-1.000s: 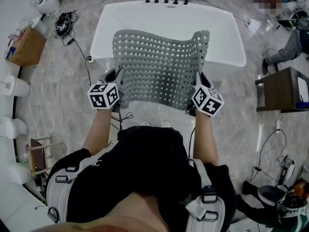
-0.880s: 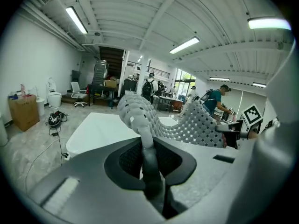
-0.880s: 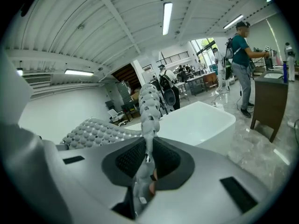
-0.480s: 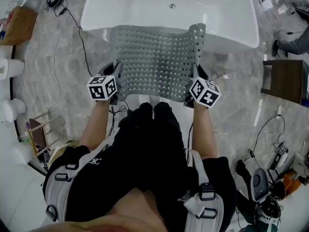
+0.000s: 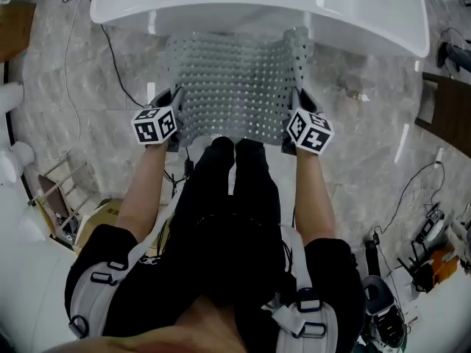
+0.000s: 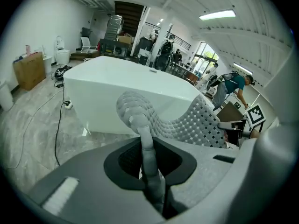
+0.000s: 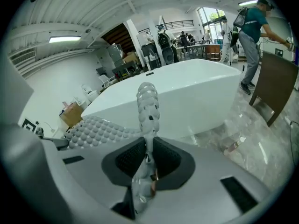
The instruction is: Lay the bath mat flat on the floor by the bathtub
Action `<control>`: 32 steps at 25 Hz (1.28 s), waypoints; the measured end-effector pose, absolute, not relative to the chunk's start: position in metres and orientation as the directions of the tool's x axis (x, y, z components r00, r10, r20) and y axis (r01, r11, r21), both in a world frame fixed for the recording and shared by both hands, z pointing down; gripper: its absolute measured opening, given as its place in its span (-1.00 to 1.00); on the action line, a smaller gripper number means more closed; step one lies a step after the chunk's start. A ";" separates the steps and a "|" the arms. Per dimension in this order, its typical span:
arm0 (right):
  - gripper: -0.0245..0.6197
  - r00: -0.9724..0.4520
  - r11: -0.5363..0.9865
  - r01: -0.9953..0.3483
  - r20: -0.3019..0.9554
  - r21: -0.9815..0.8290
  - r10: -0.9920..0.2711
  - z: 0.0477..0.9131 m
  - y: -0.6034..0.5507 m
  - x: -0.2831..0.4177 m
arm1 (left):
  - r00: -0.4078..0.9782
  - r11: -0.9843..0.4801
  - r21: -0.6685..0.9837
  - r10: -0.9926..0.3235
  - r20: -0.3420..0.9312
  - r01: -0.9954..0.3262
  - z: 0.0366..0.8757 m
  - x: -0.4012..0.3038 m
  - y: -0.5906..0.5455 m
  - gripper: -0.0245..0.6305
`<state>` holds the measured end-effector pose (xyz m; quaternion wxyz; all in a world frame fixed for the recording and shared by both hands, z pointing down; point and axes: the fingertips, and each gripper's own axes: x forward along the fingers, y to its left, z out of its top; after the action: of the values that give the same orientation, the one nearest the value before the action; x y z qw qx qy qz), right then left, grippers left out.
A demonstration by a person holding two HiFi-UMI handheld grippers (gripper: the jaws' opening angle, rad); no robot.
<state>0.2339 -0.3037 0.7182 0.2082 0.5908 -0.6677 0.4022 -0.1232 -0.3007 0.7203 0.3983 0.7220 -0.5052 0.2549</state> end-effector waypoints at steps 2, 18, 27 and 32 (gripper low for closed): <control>-0.76 -0.207 -0.029 -0.959 0.764 -0.283 -0.612 0.772 -0.311 0.240 | 0.346 -0.157 0.311 -0.524 0.778 -0.937 0.772 -0.125 -0.306 -0.77; -0.68 -0.128 -0.205 -0.941 0.843 -0.270 -0.523 1.224 -0.360 0.308 | 0.299 -0.148 0.260 -0.465 0.833 -0.954 1.214 -0.130 -0.371 -0.70; -0.80 0.104 -0.236 -0.971 0.944 0.029 -0.312 1.272 -0.327 0.370 | 0.191 -0.110 0.163 -0.322 0.927 -0.980 1.285 -0.143 -0.351 -0.59; -0.80 0.019 -0.222 -0.973 0.931 -0.067 -0.365 1.272 -0.328 0.367 | 0.146 -0.091 0.122 -0.336 0.931 -0.988 1.293 -0.157 -0.359 -0.28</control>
<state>0.3668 -0.3283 1.2721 0.3307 0.6325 -0.5288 0.4592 -0.1570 -0.3588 1.2932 0.4212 0.6289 -0.5263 0.3874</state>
